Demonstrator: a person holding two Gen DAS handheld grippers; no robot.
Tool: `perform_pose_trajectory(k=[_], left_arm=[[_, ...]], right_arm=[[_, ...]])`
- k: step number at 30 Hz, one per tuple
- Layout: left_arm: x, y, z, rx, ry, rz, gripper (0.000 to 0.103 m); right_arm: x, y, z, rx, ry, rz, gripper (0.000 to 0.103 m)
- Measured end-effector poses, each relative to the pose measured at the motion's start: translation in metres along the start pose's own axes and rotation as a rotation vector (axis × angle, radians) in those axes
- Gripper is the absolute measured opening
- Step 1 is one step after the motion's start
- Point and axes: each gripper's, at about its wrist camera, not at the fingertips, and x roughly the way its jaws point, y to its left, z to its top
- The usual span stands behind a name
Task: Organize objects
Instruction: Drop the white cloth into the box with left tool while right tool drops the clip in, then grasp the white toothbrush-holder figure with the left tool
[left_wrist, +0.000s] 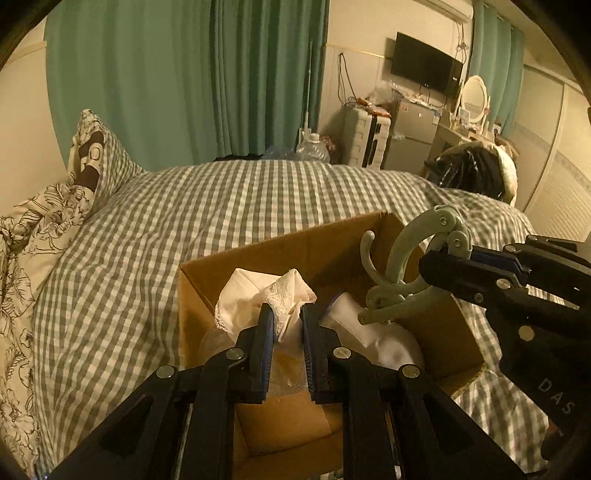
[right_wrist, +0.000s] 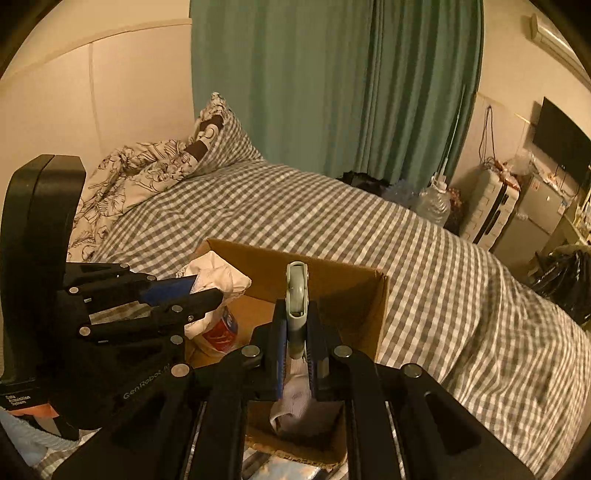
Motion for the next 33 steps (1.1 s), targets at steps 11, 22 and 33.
perform_pose_trajectory(k=[11, 22, 33], left_arm=[[-0.032, 0.001, -0.002, -0.015, -0.042, 0.06, 0.064], [-0.125, -0.006, -0.004, -0.009, -0.171, 0.137, 0.1], [-0.146, -0.009, -0.068, -0.05, -0.143, 0.208, 0.101]], right_arm=[[-0.046, -0.007, 0.005, 0.042, -0.097, -0.01, 0.05], [-0.153, 0.006, 0.0, 0.041, -0.207, -0.062, 0.064], [-0.181, 0.025, -0.057, 0.017, -0.156, -0.153, 0.074]])
